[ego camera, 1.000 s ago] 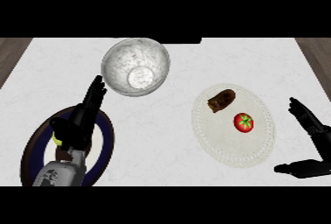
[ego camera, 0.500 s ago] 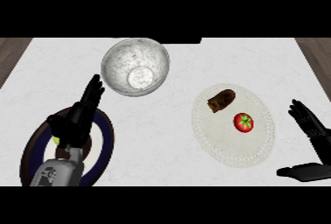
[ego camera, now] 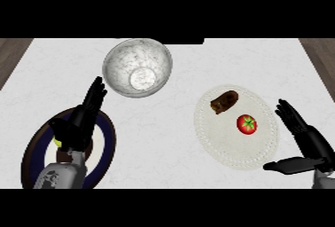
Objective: Pick the tomato from the placemat and place it in the bowl
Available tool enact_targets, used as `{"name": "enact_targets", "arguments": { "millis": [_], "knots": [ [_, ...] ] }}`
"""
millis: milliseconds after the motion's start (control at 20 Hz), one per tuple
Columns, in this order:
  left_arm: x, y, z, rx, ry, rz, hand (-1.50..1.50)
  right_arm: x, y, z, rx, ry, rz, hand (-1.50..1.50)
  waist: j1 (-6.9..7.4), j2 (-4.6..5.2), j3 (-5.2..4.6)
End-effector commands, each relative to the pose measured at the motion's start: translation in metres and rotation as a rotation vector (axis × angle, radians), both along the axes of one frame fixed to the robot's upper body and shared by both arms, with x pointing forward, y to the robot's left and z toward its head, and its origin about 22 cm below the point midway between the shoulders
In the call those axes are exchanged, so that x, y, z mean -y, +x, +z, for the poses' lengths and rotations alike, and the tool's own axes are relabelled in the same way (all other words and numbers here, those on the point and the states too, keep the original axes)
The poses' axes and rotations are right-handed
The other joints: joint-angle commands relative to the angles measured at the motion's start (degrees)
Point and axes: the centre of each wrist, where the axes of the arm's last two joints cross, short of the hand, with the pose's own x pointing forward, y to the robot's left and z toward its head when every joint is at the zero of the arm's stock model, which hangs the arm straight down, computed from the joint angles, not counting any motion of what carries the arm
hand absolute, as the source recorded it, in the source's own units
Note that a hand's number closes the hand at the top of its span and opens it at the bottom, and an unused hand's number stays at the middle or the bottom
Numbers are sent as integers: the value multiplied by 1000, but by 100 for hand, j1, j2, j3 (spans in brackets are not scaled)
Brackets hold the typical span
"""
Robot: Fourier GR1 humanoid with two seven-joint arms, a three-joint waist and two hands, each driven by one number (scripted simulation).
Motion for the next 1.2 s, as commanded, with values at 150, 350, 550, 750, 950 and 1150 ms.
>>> {"name": "enact_targets", "arguments": {
  "millis": [150, 350, 550, 750, 950, 1150],
  "knots": [
    [-8, 9, -8, 2, 1, -3, 0, 9, 8, -14, -8, 28, -16, -150, -5, 1, -1],
    [-2, -2, 21, 8, -15, -7, 0, -7, 7, -27, -36, -75, -32, -150, 6, -2, 0],
    [-10, 0, 1, -12, 7, -7, 0, -14, 17, -47, -46, -187, -68, -150, 23, 7, 1],
    [12, 8, 13, 11, -7, -9, 0, -26, 38, -27, -74, -231, -56, -150, 7, 0, -1],
    [1, -14, 10, -15, 3, -25, 0, -6, 26, -57, -61, -165, -2, -150, 29, 1, 2],
    [11, 5, -5, 21, -6, -22, 0, -23, 40, -53, 54, -325, 138, 150, 31, 17, 2]
  ]
}}
